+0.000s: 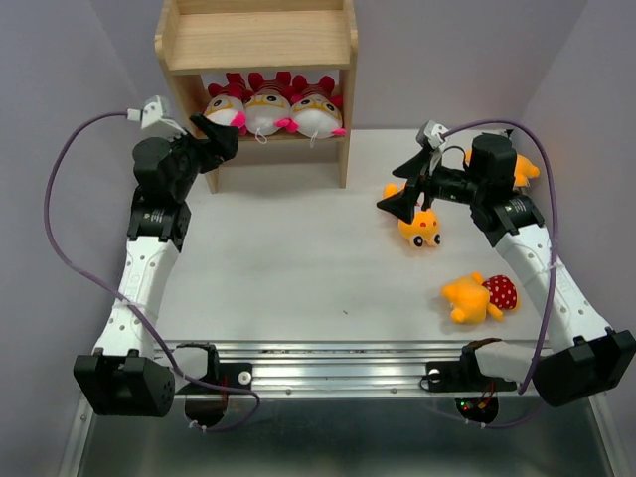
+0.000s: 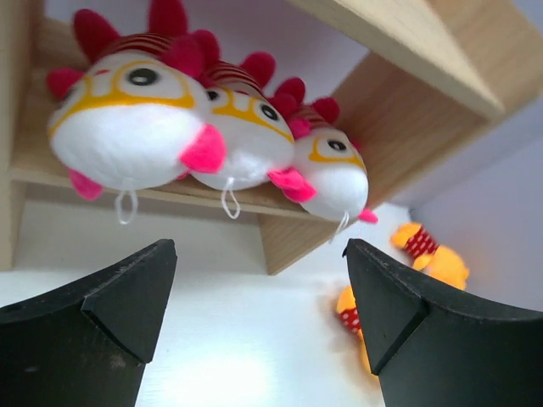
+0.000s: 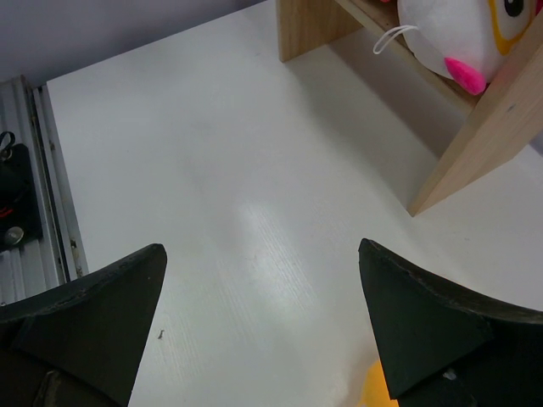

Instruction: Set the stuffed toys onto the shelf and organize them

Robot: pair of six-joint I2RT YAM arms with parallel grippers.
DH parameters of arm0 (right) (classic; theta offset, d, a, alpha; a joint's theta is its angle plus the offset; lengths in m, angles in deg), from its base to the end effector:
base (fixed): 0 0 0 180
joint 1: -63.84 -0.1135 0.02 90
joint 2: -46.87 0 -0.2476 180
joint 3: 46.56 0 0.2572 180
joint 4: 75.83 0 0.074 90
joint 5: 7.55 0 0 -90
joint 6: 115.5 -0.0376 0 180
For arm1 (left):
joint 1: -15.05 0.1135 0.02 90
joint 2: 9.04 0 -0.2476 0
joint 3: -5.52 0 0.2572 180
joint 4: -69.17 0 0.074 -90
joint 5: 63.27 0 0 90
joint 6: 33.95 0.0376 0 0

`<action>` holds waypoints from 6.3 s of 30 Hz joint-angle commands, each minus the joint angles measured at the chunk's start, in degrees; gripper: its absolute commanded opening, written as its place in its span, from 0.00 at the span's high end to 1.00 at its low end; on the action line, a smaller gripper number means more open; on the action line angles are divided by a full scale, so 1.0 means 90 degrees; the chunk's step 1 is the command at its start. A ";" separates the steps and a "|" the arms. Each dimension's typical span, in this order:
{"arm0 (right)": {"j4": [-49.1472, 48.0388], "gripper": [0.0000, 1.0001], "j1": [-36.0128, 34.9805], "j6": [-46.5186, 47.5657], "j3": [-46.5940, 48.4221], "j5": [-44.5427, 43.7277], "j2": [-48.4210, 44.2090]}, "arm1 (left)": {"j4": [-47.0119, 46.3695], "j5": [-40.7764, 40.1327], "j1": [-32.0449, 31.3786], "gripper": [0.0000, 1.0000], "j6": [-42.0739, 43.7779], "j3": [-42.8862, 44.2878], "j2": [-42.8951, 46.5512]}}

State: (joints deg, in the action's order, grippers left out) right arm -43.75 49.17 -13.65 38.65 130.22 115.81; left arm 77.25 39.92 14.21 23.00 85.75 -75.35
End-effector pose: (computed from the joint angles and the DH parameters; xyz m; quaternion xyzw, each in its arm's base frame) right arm 0.2575 0.0962 0.3896 -0.4050 0.6539 0.3364 0.5434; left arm 0.2800 -0.0127 0.4134 -0.1028 0.6633 -0.2885 0.6829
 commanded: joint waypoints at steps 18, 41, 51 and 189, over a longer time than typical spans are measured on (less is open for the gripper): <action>-0.0308 0.00 0.0146 0.0479 -0.0410 0.0288 -0.0414 | -0.1508 0.0351 -0.1234 0.05 0.7266 0.0865 -0.1666; -0.0308 0.00 0.0264 0.0489 -0.0430 0.0386 -0.0444 | -0.1108 -0.0215 -0.1645 0.19 0.8107 0.1901 -0.3395; -0.0308 0.00 0.0322 0.0431 -0.0401 0.0435 -0.0463 | -0.1391 -0.0616 -0.1645 0.68 0.7629 0.2174 -0.3707; -0.0259 0.00 0.0732 0.0011 -0.0430 0.0601 -0.0864 | -0.2213 0.0214 -0.2338 0.04 0.1444 0.1647 -0.1980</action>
State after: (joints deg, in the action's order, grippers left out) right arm -43.95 55.27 -12.27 33.54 135.42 109.02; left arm 52.95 39.64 -7.32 30.14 100.13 -98.89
